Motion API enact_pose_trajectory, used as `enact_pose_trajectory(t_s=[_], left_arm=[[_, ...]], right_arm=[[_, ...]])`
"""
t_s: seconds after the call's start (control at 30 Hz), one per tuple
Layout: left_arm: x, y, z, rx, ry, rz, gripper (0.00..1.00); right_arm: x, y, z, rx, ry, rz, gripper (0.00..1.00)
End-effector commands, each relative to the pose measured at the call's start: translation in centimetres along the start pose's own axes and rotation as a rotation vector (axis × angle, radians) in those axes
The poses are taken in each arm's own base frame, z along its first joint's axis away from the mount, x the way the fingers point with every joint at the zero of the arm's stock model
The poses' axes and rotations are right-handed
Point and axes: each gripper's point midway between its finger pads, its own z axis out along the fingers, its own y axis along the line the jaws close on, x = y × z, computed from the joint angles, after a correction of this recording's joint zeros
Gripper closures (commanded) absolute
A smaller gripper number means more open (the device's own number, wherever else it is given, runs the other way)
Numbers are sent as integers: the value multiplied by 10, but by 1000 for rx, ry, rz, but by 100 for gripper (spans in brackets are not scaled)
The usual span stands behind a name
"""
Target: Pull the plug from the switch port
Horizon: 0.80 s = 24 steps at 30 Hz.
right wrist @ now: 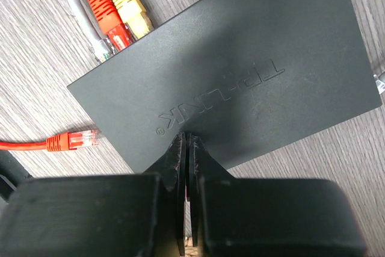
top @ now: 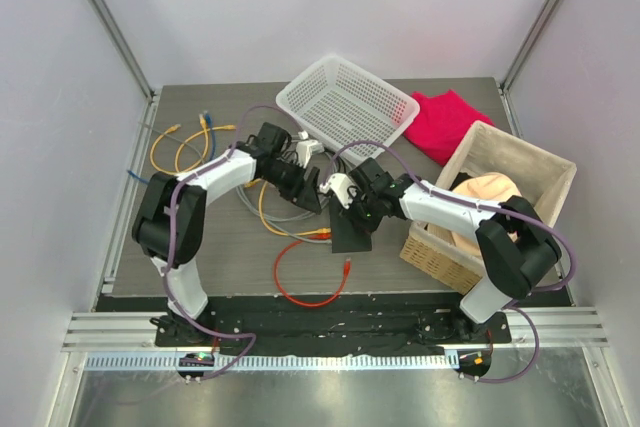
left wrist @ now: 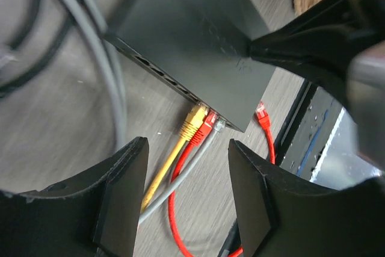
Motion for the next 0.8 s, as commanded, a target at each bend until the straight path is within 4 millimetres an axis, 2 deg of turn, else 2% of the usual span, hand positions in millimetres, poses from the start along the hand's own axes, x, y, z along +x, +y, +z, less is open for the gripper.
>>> enact_pose_trajectory(t_s=[0.0,0.17,0.37,0.57,0.77], left_arm=[[11,5,12,-4,50,-1,40],[10,4,23,58,63,-36,40],[18,6,37,113,98,-93,41],[17,7,47,166,109,-139,46],[27,2,55,214,138,-158,51]], right_arm=[[24,3,-2,-15,75,-20,99],[33,3,-4,-10,87,-16,99],[41,-4,-8,13,89,-2,99],[46,-5,-9,18,92,9,99],[50,-7,-8,23,99,14,99]])
